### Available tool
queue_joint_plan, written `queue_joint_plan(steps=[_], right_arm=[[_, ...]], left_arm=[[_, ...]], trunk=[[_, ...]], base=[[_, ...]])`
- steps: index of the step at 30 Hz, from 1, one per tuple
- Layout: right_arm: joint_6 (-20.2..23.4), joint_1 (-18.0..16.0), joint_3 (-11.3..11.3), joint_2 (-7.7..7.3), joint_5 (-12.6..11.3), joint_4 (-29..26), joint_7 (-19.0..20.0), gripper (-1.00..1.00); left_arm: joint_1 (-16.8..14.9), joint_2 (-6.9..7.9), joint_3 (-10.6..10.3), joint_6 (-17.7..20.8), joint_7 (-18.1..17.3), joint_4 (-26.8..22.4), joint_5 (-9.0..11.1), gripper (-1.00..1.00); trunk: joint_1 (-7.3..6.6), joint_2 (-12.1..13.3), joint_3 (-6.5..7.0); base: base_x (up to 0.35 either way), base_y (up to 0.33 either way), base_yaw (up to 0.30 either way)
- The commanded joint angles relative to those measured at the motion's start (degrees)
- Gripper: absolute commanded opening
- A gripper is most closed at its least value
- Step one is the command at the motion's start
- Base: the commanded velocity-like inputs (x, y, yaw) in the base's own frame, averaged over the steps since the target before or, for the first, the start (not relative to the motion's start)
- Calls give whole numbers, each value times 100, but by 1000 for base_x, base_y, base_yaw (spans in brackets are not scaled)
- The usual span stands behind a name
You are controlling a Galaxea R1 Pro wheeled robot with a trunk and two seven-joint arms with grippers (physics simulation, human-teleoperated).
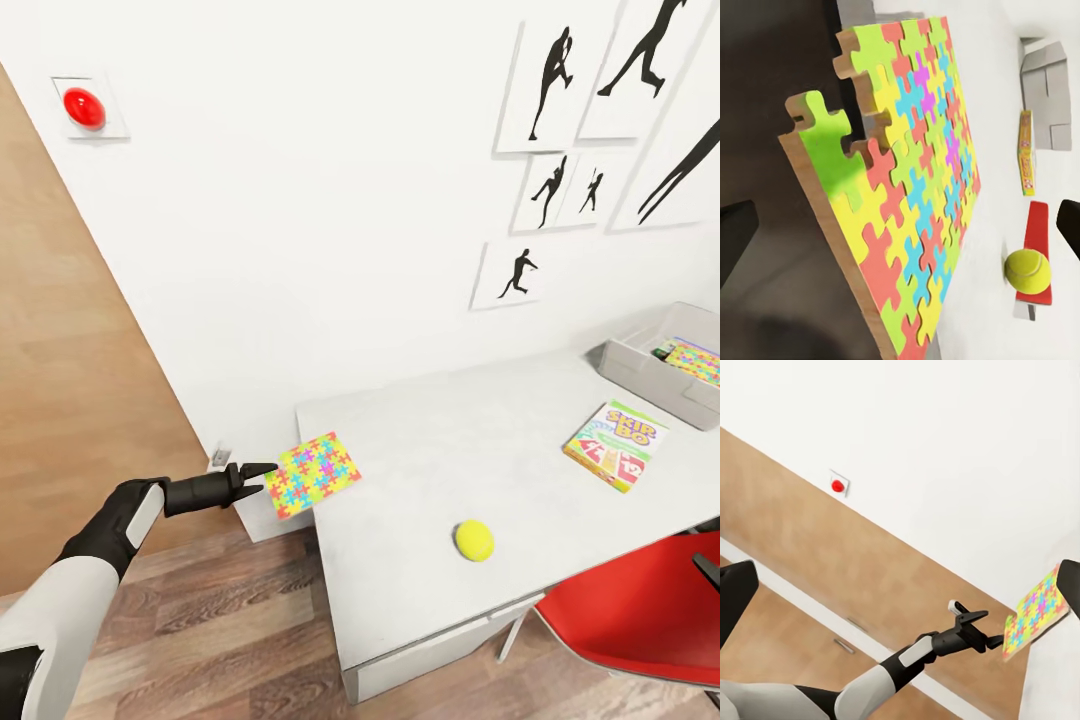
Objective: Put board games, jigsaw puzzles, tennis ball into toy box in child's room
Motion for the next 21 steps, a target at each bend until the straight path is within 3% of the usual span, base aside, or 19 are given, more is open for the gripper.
queue_joint_plan(steps=[1, 21], right_arm=[[48, 3, 2, -3, -33, -4, -7, 100], [40, 3, 5, 1, -33, -8, -10, 100]], left_arm=[[-3, 0, 8, 27, -12, 1, 5, 100], [-3, 0, 8, 20, -12, 1, -2, 100]], trunk=[[2, -3, -4], [2, -3, -4]], base=[[131, 56, 0], [26, 11, 0]])
